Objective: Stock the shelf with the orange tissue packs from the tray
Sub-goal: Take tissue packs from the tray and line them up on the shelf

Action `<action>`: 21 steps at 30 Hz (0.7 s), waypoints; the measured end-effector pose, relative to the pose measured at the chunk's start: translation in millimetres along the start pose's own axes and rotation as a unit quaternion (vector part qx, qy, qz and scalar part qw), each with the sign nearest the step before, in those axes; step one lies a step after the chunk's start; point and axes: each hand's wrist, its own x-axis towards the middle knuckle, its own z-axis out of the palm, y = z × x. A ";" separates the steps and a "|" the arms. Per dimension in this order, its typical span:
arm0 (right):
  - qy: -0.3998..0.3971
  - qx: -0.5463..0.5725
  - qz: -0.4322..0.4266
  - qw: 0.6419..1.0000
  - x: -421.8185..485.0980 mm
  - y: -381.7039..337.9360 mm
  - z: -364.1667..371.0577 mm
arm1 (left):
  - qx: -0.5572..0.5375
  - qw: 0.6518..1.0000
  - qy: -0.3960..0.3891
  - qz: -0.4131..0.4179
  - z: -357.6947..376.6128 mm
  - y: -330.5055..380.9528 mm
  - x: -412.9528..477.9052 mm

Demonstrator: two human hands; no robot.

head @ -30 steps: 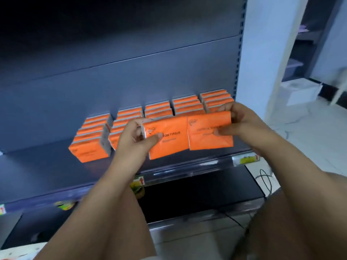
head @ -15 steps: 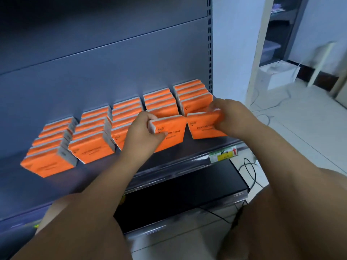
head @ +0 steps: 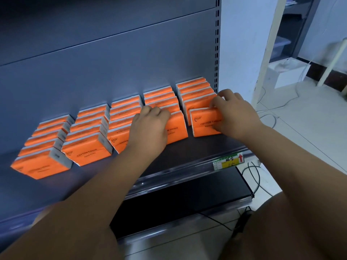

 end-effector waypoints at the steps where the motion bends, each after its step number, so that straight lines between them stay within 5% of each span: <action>1: 0.004 -0.002 0.002 1.000 1.3 -0.3 0.9 | 0.005 1.000 -0.008 -0.002 0.9 0.4 0.5; 13: 0.015 -0.040 -0.047 0.998 15.4 -13.7 12.6 | 0.075 0.995 -0.063 -0.018 5.8 -2.9 11.5; 21: 0.005 -0.013 -0.001 1.000 22.6 -20.7 13.9 | 0.048 0.994 -0.092 -0.018 6.1 -1.5 18.6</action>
